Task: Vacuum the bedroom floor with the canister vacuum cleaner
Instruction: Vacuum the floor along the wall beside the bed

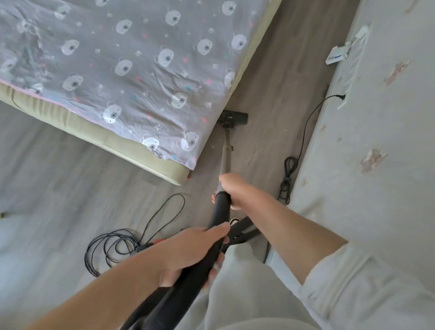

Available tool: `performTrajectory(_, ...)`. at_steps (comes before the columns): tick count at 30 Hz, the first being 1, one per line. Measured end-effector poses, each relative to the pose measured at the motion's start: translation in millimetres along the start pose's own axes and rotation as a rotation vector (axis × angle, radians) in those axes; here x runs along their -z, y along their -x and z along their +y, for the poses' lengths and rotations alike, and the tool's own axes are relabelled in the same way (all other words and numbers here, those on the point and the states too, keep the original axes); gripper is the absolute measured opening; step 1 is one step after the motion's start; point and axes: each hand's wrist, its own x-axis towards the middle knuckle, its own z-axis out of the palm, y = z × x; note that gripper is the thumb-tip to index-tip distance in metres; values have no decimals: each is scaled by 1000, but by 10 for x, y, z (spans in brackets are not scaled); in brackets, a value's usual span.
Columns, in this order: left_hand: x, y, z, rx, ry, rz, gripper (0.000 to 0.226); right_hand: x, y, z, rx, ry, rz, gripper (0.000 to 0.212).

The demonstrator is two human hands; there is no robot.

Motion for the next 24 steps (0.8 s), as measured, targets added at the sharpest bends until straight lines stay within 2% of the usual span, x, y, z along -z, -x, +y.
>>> performTrajectory(4,-198,-647,491,-52,22,-38,39,459,-318,-562,123,259,18,30)
performTrajectory(7,-372,-946,876,-74,37,-56,38,758,-454,-921,160,364,40,28)
performTrajectory(9,-507,-1098,1098,-64,34,-72,39,968,-515,-1103,172,340,42,21)
performTrajectory(13,-616,-895,1225,-11,-57,-80,42,1143,-317,-1079,146,172,25,21)
performTrajectory(15,-616,-639,1189,40,-141,-88,45,1178,-171,-906,73,-17,-14,28)
performTrajectory(18,-612,-214,1180,115,-235,-140,49,1208,139,-630,-43,-278,-78,25)
performTrajectory(21,-778,63,1310,159,-311,-206,51,1406,374,-483,-68,-389,-46,23)
performTrajectory(24,-1048,11,1449,123,-403,-212,51,1704,446,-506,-71,-511,-28,21)
